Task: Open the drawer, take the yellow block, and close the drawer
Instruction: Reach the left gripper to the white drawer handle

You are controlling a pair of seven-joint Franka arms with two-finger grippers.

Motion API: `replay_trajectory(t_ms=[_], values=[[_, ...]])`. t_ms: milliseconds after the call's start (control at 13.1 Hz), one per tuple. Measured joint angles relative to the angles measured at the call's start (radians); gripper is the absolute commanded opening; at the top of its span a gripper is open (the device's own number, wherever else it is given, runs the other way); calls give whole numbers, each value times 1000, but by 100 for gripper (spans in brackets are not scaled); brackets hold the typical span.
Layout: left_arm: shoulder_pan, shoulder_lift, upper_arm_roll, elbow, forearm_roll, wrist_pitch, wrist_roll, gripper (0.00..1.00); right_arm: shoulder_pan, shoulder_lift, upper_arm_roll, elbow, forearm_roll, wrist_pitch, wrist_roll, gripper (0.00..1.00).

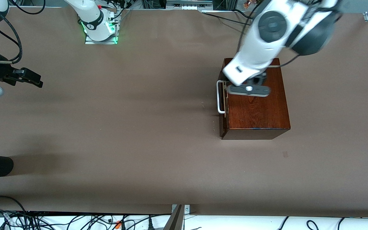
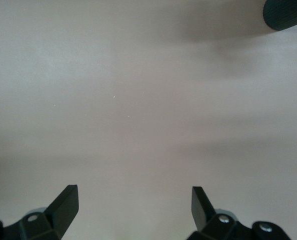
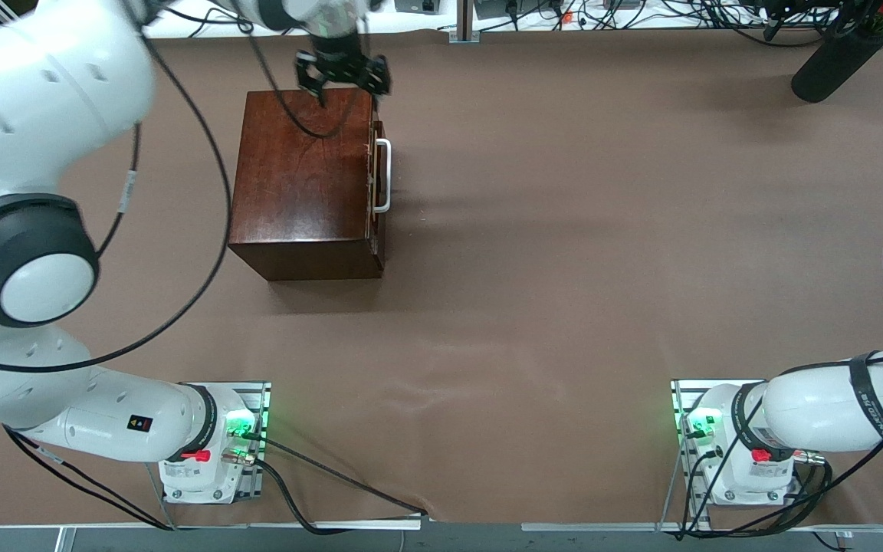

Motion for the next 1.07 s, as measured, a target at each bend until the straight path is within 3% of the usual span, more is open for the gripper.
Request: replay_trajectory(t_ms=[457, 685, 1065], values=[[-200, 162, -2, 1, 239, 96, -312, 100, 0, 0, 0, 0, 0, 0, 0, 100], [-225, 236, -1, 1, 321, 106, -364, 100, 0, 0, 0, 0, 0, 0, 0, 100], [-224, 276, 9, -14, 329, 104, -384, 100, 0, 0, 0, 0, 0, 0, 0, 100]])
